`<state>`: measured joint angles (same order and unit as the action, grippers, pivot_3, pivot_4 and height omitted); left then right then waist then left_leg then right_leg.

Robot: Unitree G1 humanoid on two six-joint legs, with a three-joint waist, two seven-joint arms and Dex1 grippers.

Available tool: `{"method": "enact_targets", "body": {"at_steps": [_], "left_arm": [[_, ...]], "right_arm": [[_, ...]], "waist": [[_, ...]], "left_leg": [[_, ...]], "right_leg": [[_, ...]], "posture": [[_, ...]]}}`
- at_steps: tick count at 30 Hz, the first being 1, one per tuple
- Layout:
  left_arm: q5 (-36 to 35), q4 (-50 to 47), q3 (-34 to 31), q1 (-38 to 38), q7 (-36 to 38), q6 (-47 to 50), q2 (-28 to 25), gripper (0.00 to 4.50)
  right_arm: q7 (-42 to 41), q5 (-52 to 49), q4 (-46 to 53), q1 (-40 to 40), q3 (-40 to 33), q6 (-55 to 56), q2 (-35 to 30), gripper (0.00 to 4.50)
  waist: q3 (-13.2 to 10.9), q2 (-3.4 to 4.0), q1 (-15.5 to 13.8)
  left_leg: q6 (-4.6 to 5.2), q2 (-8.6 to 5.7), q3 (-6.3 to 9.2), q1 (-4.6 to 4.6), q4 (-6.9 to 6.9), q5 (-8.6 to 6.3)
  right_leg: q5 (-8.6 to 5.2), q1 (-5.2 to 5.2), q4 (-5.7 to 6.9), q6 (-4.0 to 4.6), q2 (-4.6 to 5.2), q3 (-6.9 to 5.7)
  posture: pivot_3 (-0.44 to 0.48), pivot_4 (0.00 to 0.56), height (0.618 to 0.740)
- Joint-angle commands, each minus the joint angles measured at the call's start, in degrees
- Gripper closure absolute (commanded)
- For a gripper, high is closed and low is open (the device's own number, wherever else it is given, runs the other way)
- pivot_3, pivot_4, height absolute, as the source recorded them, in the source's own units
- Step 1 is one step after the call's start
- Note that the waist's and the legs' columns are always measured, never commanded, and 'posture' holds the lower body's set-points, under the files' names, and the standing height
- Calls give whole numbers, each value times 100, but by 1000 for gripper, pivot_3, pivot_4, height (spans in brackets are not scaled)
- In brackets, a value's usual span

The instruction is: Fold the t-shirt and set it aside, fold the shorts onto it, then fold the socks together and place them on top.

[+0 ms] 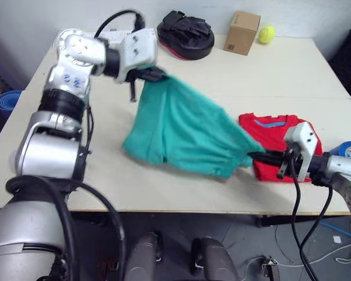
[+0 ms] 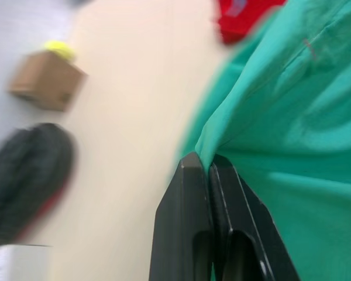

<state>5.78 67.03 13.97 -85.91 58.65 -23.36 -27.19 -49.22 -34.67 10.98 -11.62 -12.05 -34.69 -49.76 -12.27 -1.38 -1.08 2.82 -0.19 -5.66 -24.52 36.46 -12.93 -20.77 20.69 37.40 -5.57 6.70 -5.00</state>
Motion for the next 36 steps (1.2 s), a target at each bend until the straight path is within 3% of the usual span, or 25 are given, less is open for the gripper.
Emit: {"method": "enact_targets", "body": {"at_steps": [1,7,10,16,20,23,32,34,36], "left_arm": [[459,481,44,-302,-890,-555,179,4495],[1353,825,430,-180,-2142,-1016,470,4495],[1715,921,611,-79,-2681,-998,613,4495],[2084,1035,749,96,-3110,-846,741,4495],[2091,1054,628,119,-3165,-707,737,3625],[2060,1043,554,120,-3225,-701,699,2716],[1798,1018,37,71,-3285,-571,477,6],[1656,1004,-162,58,-3189,-524,387,0],[1487,984,-366,58,-3011,-477,297,0]], "right_arm": [[451,-118,174,-95,-388,-310,95,4500],[1034,78,309,-159,-267,-712,245,4500],[1219,112,231,-323,-265,-903,319,4500],[1152,240,210,-542,-92,-1024,262,4500],[1091,350,190,-616,-1,-1048,213,4500],[1104,365,124,-696,-31,-1092,237,3710],[1114,459,-130,-997,-231,-927,231,723],[1128,454,-208,-1113,-330,-899,198,34],[1115,432,-262,-1215,-431,-870,168,34]], "waist": [[-1,-2,5],[-3,-4,-16],[-2,-4,-18],[-3,-5,-7],[-3,-5,-12],[-3,-5,-12],[-3,-5,4],[-3,-4,14],[-3,-4,25]], "left_leg": [[0,0,-1,0,0,0],[-3,1,2,-4,-2,1],[3,0,2,-60,18,6],[13,1,-1,-88,62,10],[15,2,1,-88,62,11],[15,2,1,-89,62,11],[15,1,-2,-89,61,12],[16,1,-4,-89,64,13],[16,1,-3,-89,64,13]], "right_leg": [[0,1,0,0,0,0],[0,10,8,1,0,-8],[3,60,23,2,1,-6],[9,81,47,2,0,-17],[14,82,47,5,2,-13],[16,82,47,4,3,-13],[17,82,47,4,2,-32],[17,83,50,3,2,-44],[17,83,51,3,3,-50]], "posture": [[0,150,740],[0,150,740],[0,150,740],[0,150,740],[0,150,740],[0,150,740],[0,150,740],[0,150,740],[0,150,740]]}}
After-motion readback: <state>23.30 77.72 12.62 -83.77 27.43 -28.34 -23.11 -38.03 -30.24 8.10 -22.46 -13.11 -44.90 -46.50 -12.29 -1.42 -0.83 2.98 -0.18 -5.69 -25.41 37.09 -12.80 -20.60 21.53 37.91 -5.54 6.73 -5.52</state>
